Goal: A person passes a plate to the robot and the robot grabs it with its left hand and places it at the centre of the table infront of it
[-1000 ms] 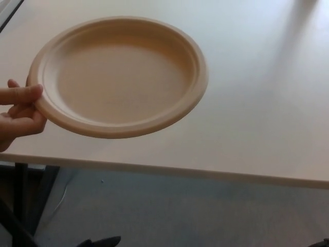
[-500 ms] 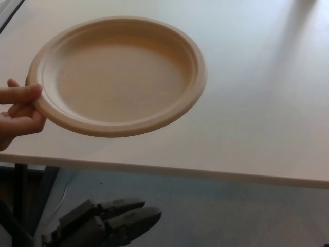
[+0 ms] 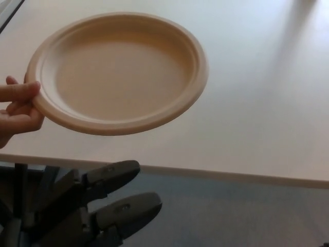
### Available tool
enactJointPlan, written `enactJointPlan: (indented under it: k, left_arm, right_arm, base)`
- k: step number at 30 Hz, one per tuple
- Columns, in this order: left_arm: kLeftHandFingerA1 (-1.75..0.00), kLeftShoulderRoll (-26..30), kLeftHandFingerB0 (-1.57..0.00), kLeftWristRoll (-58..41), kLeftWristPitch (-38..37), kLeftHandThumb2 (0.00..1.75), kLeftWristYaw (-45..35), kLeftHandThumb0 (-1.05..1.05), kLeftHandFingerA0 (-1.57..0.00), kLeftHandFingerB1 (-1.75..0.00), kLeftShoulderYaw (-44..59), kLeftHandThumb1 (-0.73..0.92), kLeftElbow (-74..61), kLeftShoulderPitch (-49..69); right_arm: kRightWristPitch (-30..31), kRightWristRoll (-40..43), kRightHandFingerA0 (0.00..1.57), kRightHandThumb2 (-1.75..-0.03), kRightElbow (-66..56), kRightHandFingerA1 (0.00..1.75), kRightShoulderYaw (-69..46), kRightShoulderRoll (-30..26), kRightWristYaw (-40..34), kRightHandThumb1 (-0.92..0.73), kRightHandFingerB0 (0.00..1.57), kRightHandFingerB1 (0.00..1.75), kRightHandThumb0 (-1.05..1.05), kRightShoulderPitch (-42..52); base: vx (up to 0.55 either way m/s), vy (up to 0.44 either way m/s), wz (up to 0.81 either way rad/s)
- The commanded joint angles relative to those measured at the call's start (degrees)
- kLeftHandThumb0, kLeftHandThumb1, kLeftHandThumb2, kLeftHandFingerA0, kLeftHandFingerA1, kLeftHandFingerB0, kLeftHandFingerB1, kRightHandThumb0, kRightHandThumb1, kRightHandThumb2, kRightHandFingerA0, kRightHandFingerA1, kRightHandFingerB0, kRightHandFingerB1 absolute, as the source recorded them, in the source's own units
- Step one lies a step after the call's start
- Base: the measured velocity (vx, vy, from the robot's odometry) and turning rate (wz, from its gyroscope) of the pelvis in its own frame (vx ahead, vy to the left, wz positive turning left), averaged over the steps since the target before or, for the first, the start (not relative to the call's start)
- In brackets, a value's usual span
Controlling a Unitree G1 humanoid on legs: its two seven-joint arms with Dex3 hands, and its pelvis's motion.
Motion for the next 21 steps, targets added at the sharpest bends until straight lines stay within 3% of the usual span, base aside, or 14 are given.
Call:
enactJointPlan:
  k: [1, 2, 6, 7, 14, 15, 16, 18, 19, 21]
  left_arm:
    - [-0.41, -2.1, -0.36, 4.1, -1.3, 0.55, 1.2, -0.56, -0.34, -0.32, 3.5, 0.49, 0.1, -5.3]
    - [-0.38, -1.1, -0.28, 3.7, 0.7, 0.54, 0.3, -0.55, -0.31, -0.30, 4.1, 0.46, 0.2, -6.7]
    - [-0.35, 2.4, -0.28, 2.3, 8.1, 0.54, -2.2, -0.53, -0.28, -0.31, 4.6, 0.45, 1.8, -14.5]
    - [-0.52, 2.6, -0.10, 5.7, 9.6, 0.86, -1.7, -0.28, -0.10, -0.51, 6.1, 0.25, 3.8, -18.9]
    - [-0.50, 4.7, -0.07, 11.7, 16.2, 0.89, -2.0, -0.31, -0.06, -0.51, 8.0, 0.30, 10.1, -29.3]
    - [-0.50, 5.0, -0.07, 12.3, 16.5, 0.89, -2.0, -0.31, -0.06, -0.51, 8.1, 0.30, 10.8, -30.0]
    - [-0.31, 5.1, -0.18, 13.6, 17.0, 0.56, -1.8, -0.62, -0.23, -0.31, 8.2, 0.55, 11.3, -30.7]
    - [-0.32, 5.7, -0.18, 14.1, 18.1, 0.56, -2.0, -0.62, -0.23, -0.31, 8.1, 0.53, 12.3, -31.9]
    - [-0.51, 6.1, -0.07, 14.3, 18.5, 0.88, -2.0, -0.32, -0.07, -0.51, 8.0, 0.27, 12.9, -32.3]
    - [-0.51, 7.0, -0.07, 14.8, 19.1, 0.87, -1.8, -0.31, -0.08, -0.51, 7.8, 0.26, 14.4, -33.4]
  right_arm:
    - [0.0, -0.3, 0.67, -0.60, 0.1, 0.69, 0.1, -1.0, 0.2, -0.64, 0.49, 0.50, -0.56, 0.0]
    - [0.0, -0.3, 0.70, -0.59, 0.1, 0.73, 0.1, -1.0, 0.2, -0.64, 0.49, 0.51, -0.55, 0.0]
    - [0.3, -0.2, 0.68, -0.59, 0.1, 0.70, -0.1, -0.9, 0.4, -0.64, 0.50, 0.50, -0.55, -0.1]
    - [-0.1, -0.2, 0.67, -0.58, 0.2, 0.70, -0.2, -0.9, 0.5, -0.64, 0.50, 0.51, -0.54, -0.1]
    - [-0.6, -0.2, 0.64, -0.59, 0.2, 0.67, -0.4, -1.0, 0.7, -0.64, 0.49, 0.51, -0.55, 0.0]
    - [-0.6, -0.4, 0.64, -0.59, 0.2, 0.67, -0.3, -1.0, 0.6, -0.64, 0.49, 0.51, -0.55, -0.1]
    - [-0.4, -0.3, 0.64, -0.59, 0.2, 0.67, -0.4, -0.9, 0.6, -0.64, 0.49, 0.51, -0.55, -0.1]
    - [-0.4, -0.2, 0.67, -0.59, 0.2, 0.71, -0.5, -0.9, 0.4, -0.64, 0.49, 0.51, -0.55, -0.1]
    - [-0.3, -0.2, 0.64, -0.59, 0.2, 0.69, -0.5, -0.9, 0.6, -0.64, 0.49, 0.51, -0.55, -0.1]
    - [-0.1, -0.2, 0.65, -0.59, 0.3, 0.70, -0.5, -1.0, 0.9, -0.63, 0.49, 0.51, -0.55, -0.1]
  base:
    - [0.00, 0.000, 0.00]
    - [0.00, 0.000, 0.00]
    - [0.00, 0.000, 0.00]
    - [0.00, 0.000, 0.00]
    - [0.00, 0.000, 0.00]
    - [0.00, 0.000, 0.00]
    - [0.00, 0.000, 0.00]
    - [0.00, 0.000, 0.00]
    - [0.00, 0.000, 0.00]
    - [0.00, 0.000, 0.00]
